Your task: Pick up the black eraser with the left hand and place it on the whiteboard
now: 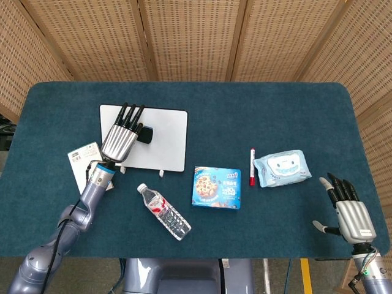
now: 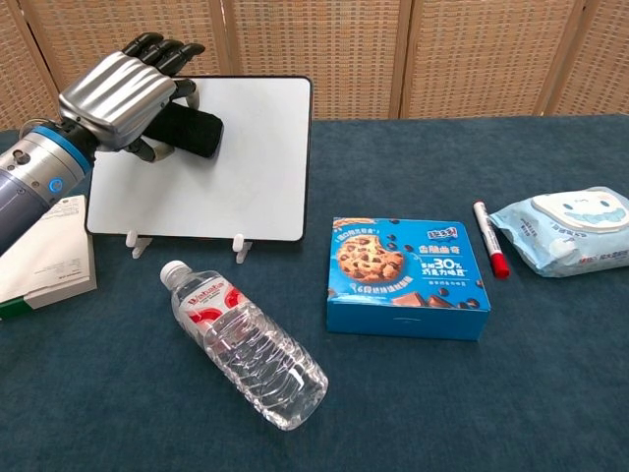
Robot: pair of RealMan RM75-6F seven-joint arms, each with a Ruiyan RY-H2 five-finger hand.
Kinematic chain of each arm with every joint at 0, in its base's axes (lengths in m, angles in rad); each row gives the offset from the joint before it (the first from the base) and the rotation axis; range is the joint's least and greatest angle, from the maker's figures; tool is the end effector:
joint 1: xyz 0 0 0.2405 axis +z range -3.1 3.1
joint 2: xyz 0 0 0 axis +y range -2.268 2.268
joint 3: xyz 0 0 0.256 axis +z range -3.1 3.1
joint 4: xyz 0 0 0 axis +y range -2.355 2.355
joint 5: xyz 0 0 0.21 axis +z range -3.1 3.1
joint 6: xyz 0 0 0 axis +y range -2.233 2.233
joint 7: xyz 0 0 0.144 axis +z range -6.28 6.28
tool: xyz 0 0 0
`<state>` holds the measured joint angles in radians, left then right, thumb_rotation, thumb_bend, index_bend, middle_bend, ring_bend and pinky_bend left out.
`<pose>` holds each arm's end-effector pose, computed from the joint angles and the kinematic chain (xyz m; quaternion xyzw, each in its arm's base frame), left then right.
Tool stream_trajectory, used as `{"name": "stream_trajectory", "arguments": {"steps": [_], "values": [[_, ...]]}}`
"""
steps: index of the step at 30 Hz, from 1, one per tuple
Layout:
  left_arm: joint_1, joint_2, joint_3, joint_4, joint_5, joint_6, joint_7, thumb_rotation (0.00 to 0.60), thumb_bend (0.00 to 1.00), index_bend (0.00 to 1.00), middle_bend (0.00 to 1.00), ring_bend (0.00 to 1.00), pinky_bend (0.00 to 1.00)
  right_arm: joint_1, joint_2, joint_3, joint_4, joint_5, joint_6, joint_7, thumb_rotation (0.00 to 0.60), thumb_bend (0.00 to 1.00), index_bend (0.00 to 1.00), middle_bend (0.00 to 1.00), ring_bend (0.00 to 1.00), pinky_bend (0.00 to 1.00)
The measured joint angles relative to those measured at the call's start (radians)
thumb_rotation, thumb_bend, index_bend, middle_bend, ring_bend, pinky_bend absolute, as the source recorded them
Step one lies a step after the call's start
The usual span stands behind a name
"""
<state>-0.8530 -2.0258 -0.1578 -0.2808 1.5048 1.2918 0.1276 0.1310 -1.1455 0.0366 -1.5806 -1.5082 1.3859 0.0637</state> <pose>-0.1736 0.4206 -0.0126 -0.7069 -0.0372 -0.3913 0.5880 -0.3121 -0.1922 0.1382 0.6140 -0.4223 0.3858 0.5439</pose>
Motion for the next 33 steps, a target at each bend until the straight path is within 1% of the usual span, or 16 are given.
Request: {"name": "stream_trajectory", "arguments": {"steps": [11, 16, 19, 22, 29, 31, 33], "values": [[-0.016, -0.020, 0.004, 0.033, -0.018, -0.034, -0.008, 0.600, 0.27, 0.42, 0.00, 0.00, 0.00, 0.002, 0.000, 0.003, 0.003, 0.006, -0.003, 0.005, 0.600, 0.05, 0.00, 0.00, 0.00, 0.00], [-0.017, -0.026, 0.009, 0.040, -0.021, -0.037, -0.006, 0.600, 0.24, 0.41, 0.00, 0.00, 0.00, 0.002, 0.000, 0.003, 0.004, 0.004, -0.002, 0.007, 0.600, 0.05, 0.00, 0.00, 0.00, 0.00], [-0.017, -0.026, 0.012, 0.043, -0.022, -0.035, -0.004, 0.600, 0.21, 0.35, 0.00, 0.00, 0.00, 0.001, 0.000, 0.002, 0.003, 0.002, 0.000, 0.007, 0.600, 0.05, 0.00, 0.00, 0.00, 0.00], [-0.016, -0.024, 0.014, 0.043, -0.023, -0.032, -0.004, 0.600, 0.19, 0.31, 0.00, 0.00, 0.00, 0.001, 0.000, 0.001, 0.003, 0.000, 0.002, 0.006, 0.600, 0.05, 0.00, 0.00, 0.00, 0.00], [-0.011, -0.013, 0.019, 0.037, -0.023, -0.011, -0.008, 0.600, 0.15, 0.24, 0.00, 0.00, 0.00, 0.002, -0.004, 0.000, 0.003, -0.004, 0.004, 0.001, 0.600, 0.05, 0.00, 0.00, 0.00, 0.00], [-0.009, -0.011, 0.020, 0.034, -0.023, -0.004, -0.009, 0.600, 0.13, 0.20, 0.00, 0.00, 0.00, 0.001, -0.004, 0.000, 0.003, -0.005, 0.006, 0.001, 0.600, 0.05, 0.00, 0.00, 0.00, 0.00], [-0.007, -0.008, 0.019, 0.029, -0.025, 0.000, -0.010, 0.600, 0.11, 0.12, 0.00, 0.00, 0.00, 0.001, -0.005, 0.000, 0.003, -0.007, 0.009, 0.000, 0.600, 0.05, 0.00, 0.00, 0.00, 0.00]]}}
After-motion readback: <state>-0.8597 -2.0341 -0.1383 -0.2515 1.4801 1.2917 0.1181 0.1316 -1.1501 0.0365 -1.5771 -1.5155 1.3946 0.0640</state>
